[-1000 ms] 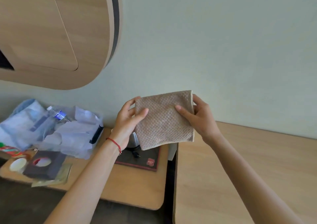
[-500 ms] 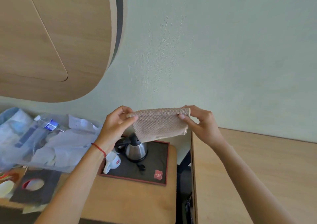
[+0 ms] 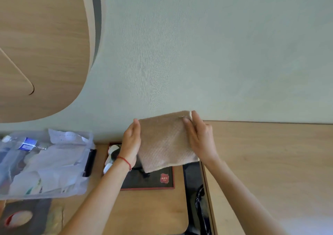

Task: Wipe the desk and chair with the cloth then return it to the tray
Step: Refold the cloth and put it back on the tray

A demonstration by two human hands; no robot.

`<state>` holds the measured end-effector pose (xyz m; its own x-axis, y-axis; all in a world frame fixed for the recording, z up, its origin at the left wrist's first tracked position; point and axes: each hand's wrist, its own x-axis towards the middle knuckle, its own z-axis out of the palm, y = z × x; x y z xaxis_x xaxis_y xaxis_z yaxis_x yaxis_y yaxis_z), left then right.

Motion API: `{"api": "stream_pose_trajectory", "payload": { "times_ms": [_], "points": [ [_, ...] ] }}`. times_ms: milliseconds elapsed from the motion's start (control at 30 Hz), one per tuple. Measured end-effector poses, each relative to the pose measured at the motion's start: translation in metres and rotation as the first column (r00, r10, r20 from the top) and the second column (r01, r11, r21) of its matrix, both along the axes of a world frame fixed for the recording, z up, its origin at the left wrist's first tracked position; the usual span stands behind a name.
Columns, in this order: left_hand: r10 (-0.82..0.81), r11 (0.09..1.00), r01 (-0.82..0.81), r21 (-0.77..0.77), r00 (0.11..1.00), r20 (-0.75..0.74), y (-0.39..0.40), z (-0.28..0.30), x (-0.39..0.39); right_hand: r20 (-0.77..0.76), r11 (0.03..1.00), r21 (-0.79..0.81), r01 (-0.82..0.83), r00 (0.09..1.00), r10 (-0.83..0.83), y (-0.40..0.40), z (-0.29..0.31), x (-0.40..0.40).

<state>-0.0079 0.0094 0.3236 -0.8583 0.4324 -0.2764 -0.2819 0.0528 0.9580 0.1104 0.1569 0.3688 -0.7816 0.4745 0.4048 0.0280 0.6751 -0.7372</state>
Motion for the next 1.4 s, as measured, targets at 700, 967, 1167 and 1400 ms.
{"api": "stream_pose_trajectory", "payload": {
  "times_ms": [700, 967, 1167, 1400],
  "points": [
    [-0.545, 0.677, 0.274, -0.683, 0.811, -0.215, 0.035, -0.310, -0.019, 0.615, 0.949, -0.305, 0.080, 0.777, 0.132, 0.049, -0.361, -0.045],
    [-0.788, 0.139, 0.144, -0.980, 0.616, -0.021, 0.068, -0.366, -0.013, 0.806, 0.975, -0.209, -0.073, 0.552, 0.214, 0.056, -0.428, -0.054],
    [-0.852, -0.088, 0.063, -0.994, 0.513, 0.108, 0.088, -0.380, -0.019, 0.862, 0.991, 0.029, -0.132, 0.505, 0.042, 0.042, -0.436, -0.070],
    [-0.955, -0.257, -0.299, -0.919, 0.227, 0.194, 0.093, -0.383, -0.010, 0.835, 0.882, 0.369, -0.292, 0.522, -0.176, 0.044, -0.436, -0.065]
  ]
}}
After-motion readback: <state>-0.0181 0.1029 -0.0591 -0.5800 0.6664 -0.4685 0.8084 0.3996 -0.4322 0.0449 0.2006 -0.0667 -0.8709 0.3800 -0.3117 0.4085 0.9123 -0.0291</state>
